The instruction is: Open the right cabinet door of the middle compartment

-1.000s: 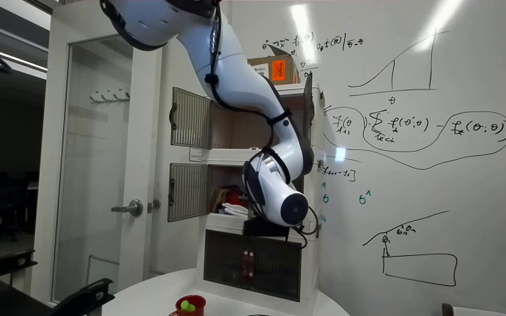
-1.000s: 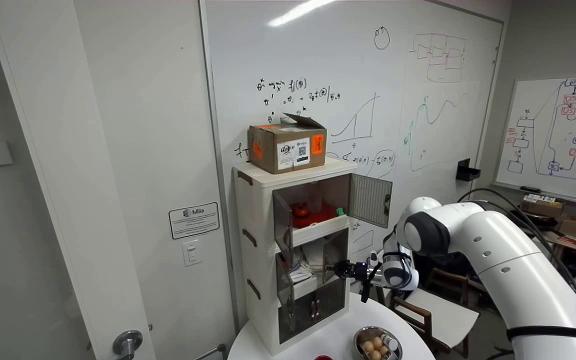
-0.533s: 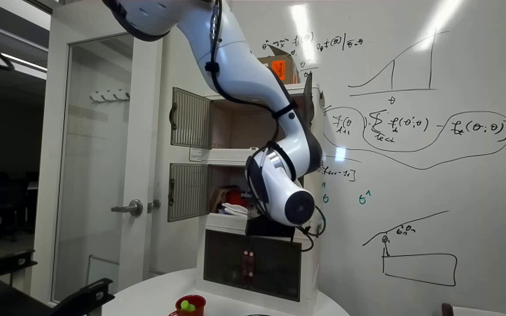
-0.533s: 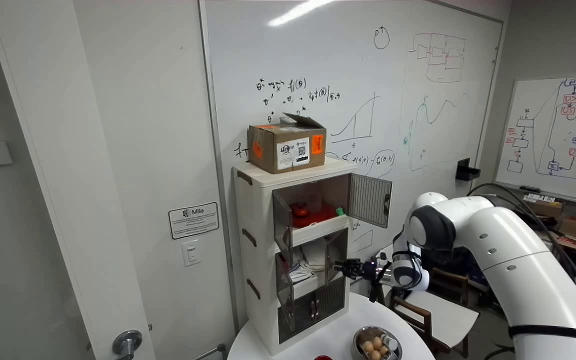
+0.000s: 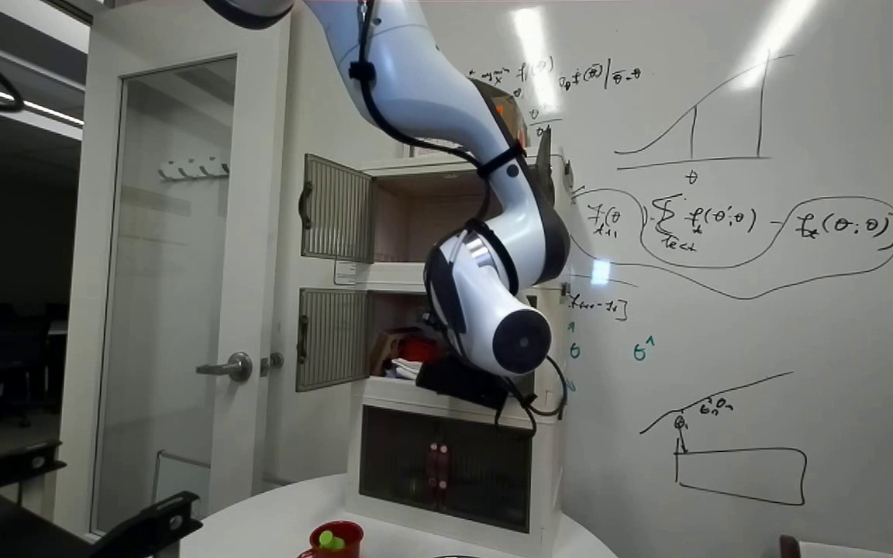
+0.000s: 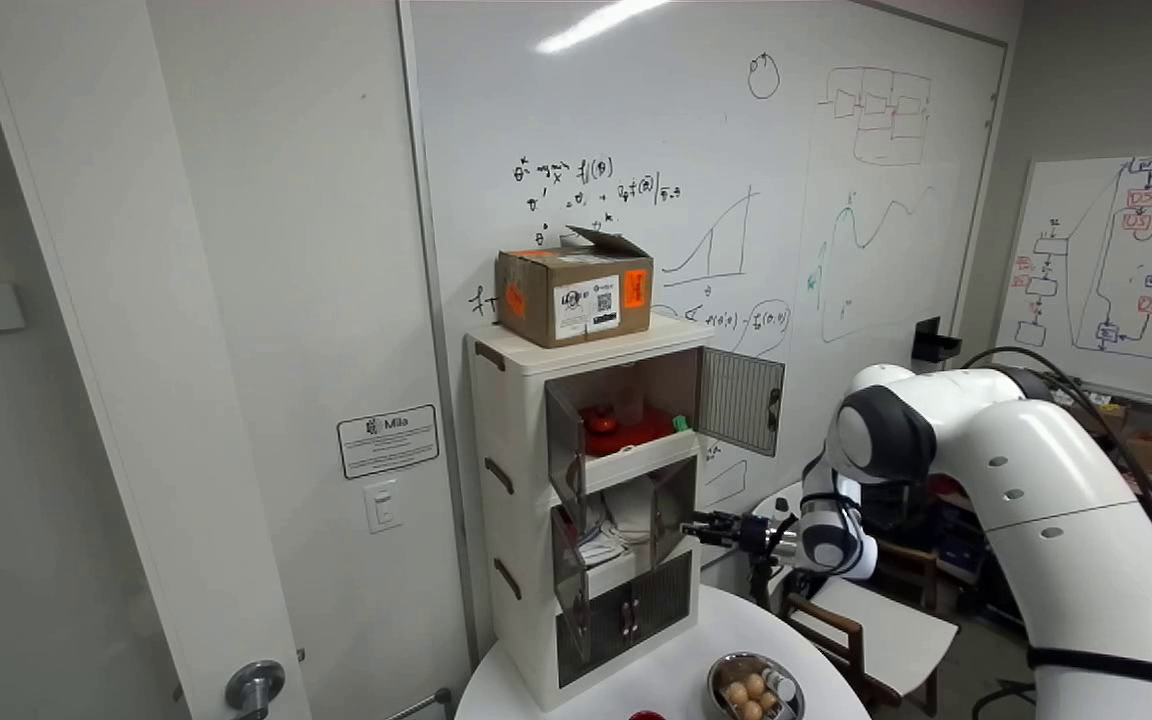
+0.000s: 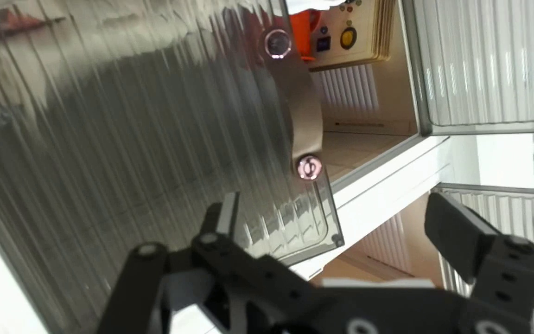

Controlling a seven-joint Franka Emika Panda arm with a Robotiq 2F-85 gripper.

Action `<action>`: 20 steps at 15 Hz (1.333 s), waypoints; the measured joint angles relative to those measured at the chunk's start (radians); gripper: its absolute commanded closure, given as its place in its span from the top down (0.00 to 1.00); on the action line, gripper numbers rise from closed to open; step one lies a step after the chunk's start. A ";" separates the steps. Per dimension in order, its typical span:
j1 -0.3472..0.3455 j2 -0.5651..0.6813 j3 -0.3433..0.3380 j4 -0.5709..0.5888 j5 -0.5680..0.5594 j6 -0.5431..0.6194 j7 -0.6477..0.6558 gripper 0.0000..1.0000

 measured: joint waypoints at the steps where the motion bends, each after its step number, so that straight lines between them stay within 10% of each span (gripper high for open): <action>1: 0.004 -0.026 0.000 -0.024 0.000 0.023 0.048 1.00; 10: 0.100 -0.282 -0.030 -0.235 -0.043 0.365 0.296 1.00; 20: 0.157 -0.472 -0.029 -0.414 -0.444 0.525 0.771 1.00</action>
